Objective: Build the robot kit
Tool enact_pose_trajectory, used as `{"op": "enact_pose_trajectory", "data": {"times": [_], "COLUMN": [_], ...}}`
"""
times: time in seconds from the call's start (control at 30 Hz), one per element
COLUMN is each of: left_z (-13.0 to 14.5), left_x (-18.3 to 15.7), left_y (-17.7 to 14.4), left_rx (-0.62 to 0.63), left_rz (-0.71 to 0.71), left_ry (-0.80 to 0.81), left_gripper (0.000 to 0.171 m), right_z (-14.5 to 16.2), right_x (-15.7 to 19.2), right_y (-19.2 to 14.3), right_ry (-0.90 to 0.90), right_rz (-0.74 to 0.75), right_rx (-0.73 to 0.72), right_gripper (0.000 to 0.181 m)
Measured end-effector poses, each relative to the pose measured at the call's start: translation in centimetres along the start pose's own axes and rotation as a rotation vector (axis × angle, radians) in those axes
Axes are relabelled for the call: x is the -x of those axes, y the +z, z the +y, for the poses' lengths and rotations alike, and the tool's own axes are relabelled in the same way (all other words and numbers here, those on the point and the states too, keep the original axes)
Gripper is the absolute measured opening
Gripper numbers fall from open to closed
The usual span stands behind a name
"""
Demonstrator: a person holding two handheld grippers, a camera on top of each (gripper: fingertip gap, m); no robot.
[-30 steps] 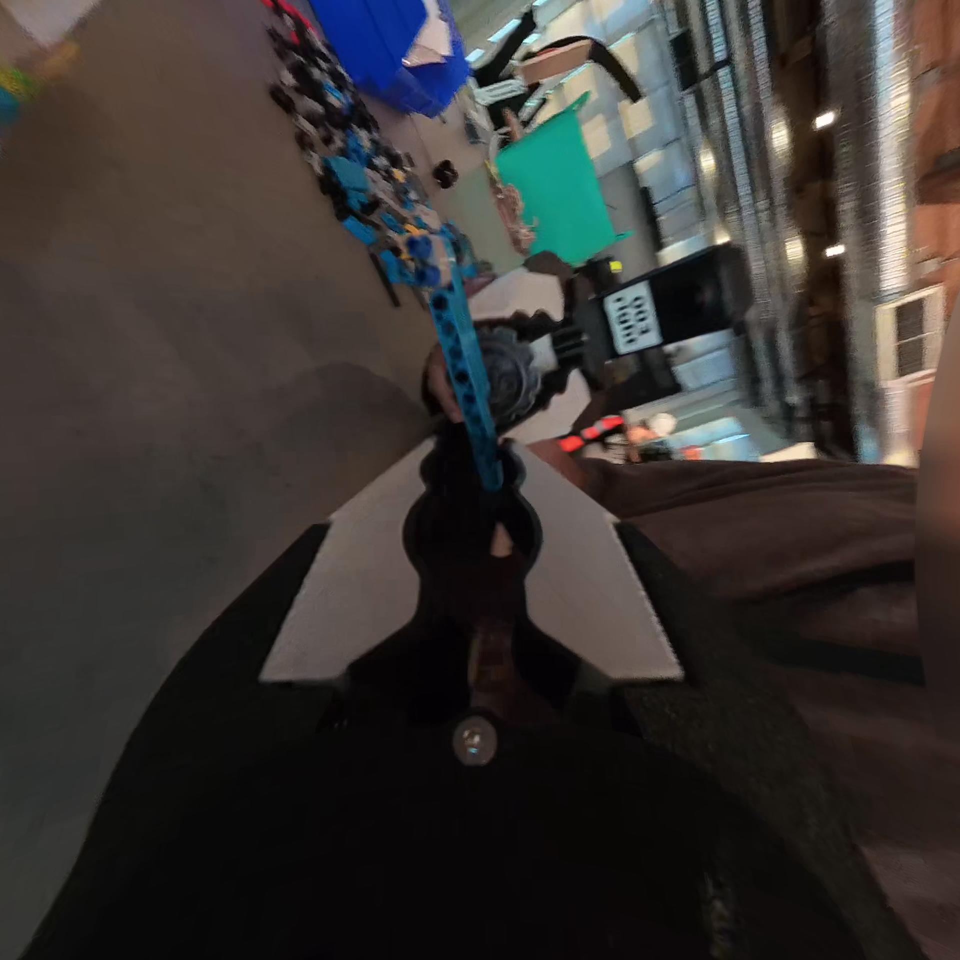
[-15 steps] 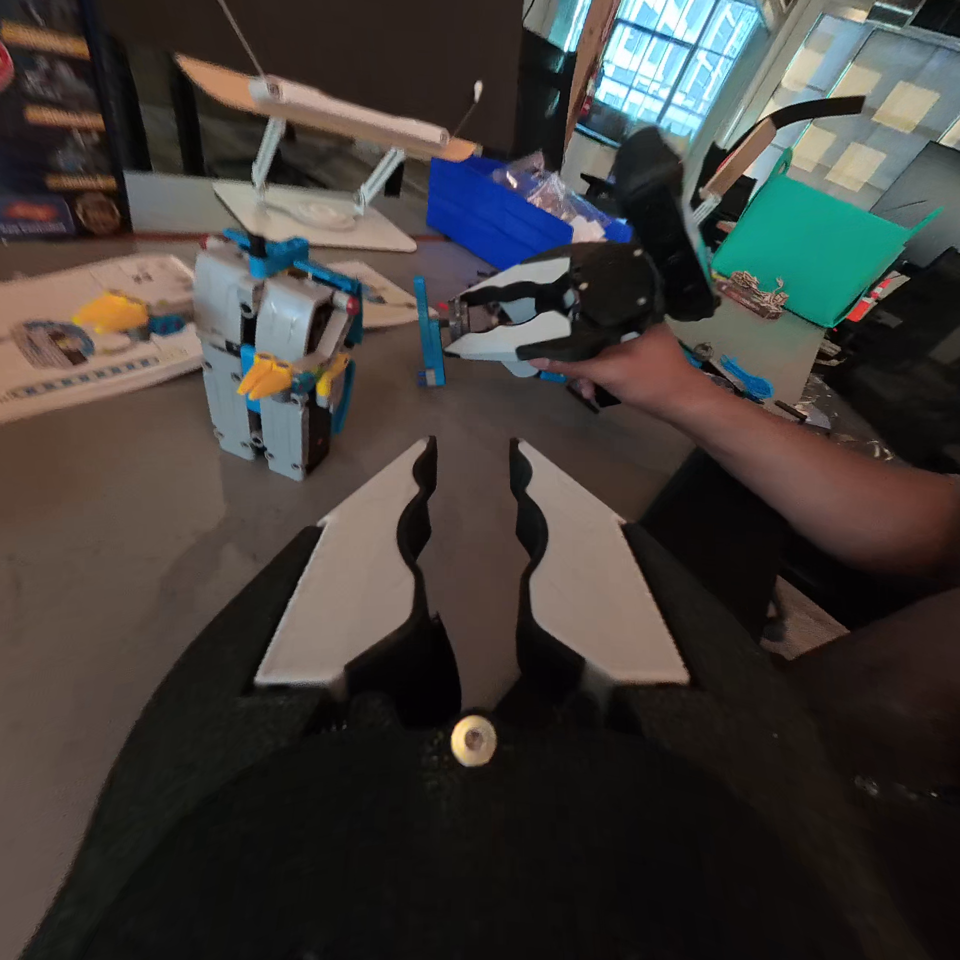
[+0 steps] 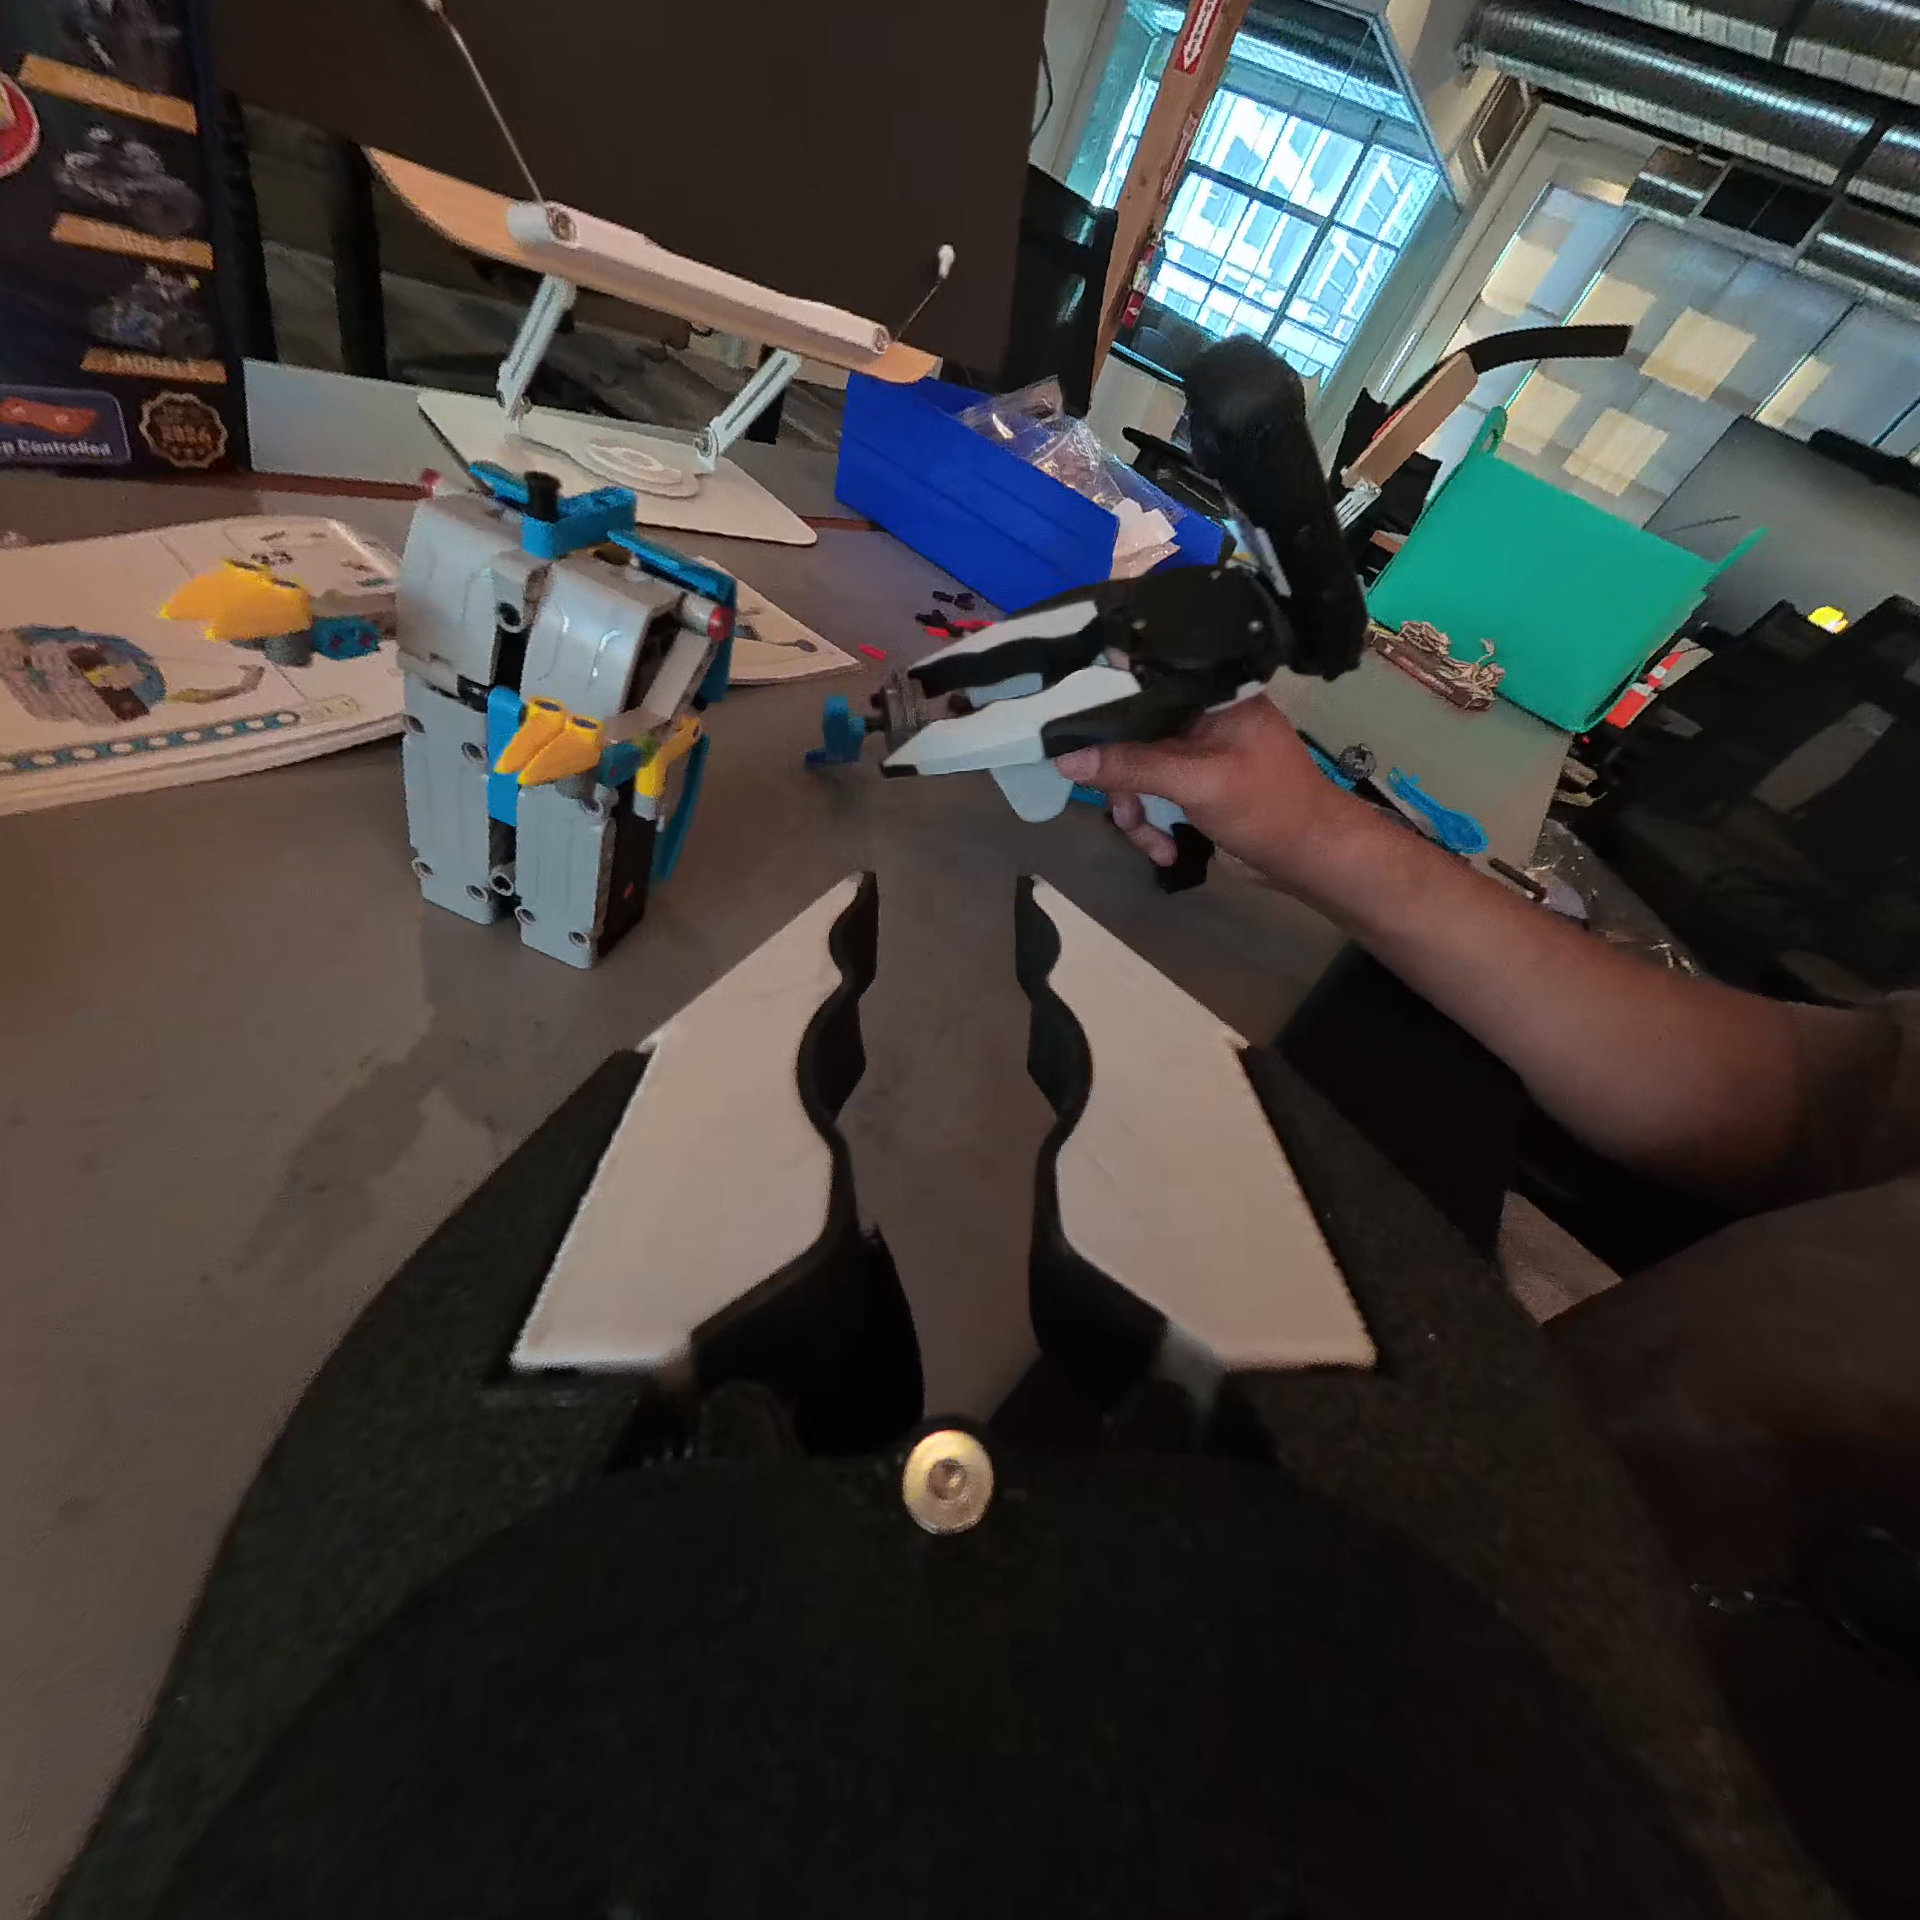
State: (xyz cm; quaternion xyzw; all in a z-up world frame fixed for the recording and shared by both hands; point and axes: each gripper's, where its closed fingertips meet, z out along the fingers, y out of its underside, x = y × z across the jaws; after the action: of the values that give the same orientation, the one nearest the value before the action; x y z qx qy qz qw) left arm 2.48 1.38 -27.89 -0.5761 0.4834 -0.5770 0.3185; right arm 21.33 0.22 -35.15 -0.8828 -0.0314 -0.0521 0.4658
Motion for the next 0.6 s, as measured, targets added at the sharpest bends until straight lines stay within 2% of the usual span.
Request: {"op": "enact_pose_trajectory", "data": {"times": [0.1,0.2,0.37,0.43,0.5,0.53,0.6], "left_z": [0.4,0.8,2.1,3.2,4.0,4.1,3.6], "left_x": [0.4,1.0,1.6,1.4,1.5,1.7,2.4], "left_y": [0.4,0.6,1.3,1.8,2.4,2.6,2.9], "left_rx": [0.030,0.061,0.159,0.243,0.315,0.331,0.325], "left_rz": [0.015,-0.004,-0.053,-0.055,-0.063,-0.073,-0.089], "left_ry": [-0.045,-0.084,-0.083,-0.050,-0.024,-0.026,-0.034], "left_gripper": [0.026,0.026,0.026,0.027,0.028,0.030,0.030], "right_z": [-0.3,-1.6,1.0,0.9,-0.4,-1.4,-3.2], "right_x": [1.5,3.9,8.8,10.0,11.1,11.2,11.1], "right_y": [-0.7,-1.9,-0.8,-0.6,-1.0,-1.4,-2.6], "right_ry": [0.053,-0.109,-0.192,-0.229,-0.250,-0.293,-0.492], "right_rz": [-0.145,-0.154,-0.241,-0.240,-0.249,-0.214,-0.077], "right_rx": [-0.049,-0.121,0.022,0.035,-0.011,-0.058,-0.155], "right_gripper": [0.043,0.043,0.043,0.043,0.043,0.043,0.044]}}
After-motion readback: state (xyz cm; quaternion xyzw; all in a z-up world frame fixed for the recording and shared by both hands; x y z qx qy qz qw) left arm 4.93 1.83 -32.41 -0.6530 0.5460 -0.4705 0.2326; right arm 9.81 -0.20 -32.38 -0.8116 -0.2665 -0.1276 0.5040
